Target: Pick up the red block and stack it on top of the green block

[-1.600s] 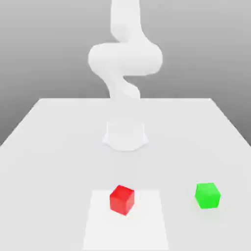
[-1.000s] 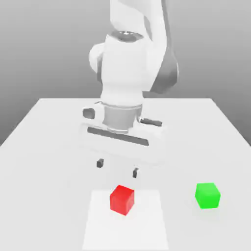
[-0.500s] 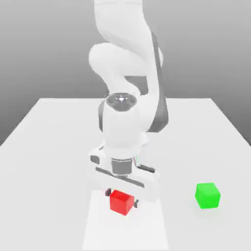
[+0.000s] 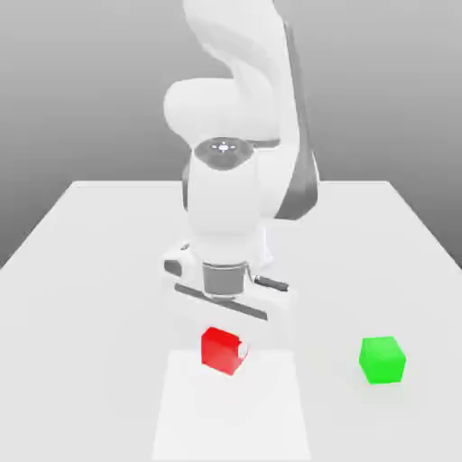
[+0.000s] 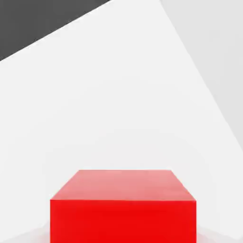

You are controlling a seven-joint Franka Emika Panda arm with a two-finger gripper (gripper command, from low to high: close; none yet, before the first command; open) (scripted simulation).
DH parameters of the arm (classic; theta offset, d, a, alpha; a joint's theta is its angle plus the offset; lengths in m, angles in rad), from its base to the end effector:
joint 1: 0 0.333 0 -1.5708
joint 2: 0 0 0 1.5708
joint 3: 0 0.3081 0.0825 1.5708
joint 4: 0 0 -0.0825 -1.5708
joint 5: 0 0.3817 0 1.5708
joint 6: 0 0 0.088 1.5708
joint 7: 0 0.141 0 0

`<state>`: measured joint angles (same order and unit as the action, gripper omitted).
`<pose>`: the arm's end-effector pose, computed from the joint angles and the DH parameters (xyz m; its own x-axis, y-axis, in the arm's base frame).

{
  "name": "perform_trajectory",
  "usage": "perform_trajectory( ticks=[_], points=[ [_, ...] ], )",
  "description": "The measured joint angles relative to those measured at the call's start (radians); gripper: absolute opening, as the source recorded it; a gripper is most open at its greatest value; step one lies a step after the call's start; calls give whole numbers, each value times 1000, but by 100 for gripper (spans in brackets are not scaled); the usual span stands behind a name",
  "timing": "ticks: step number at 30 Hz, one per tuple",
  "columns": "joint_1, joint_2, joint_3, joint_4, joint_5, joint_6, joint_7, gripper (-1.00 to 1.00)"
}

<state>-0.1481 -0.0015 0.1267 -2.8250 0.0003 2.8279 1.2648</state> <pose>0.3683 -0.0079 0.1639 0.2805 -0.9599 0.0014 -0.9598 -0.2805 -0.0042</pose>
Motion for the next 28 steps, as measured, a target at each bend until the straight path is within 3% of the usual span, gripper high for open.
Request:
perform_trajectory(
  ticks=[2, 11, 24, 25, 28],
  points=[
    [23, -26, 24, 6, 11, -33, -33, -100],
    [431, -50, 201, 117, 34, -167, -285, -100],
    [441, 144, 164, 138, -141, -3, -175, -100],
    [447, 163, 156, 137, -157, 13, -164, 100],
    [447, 163, 156, 137, -157, 13, -164, 100]
  ],
)
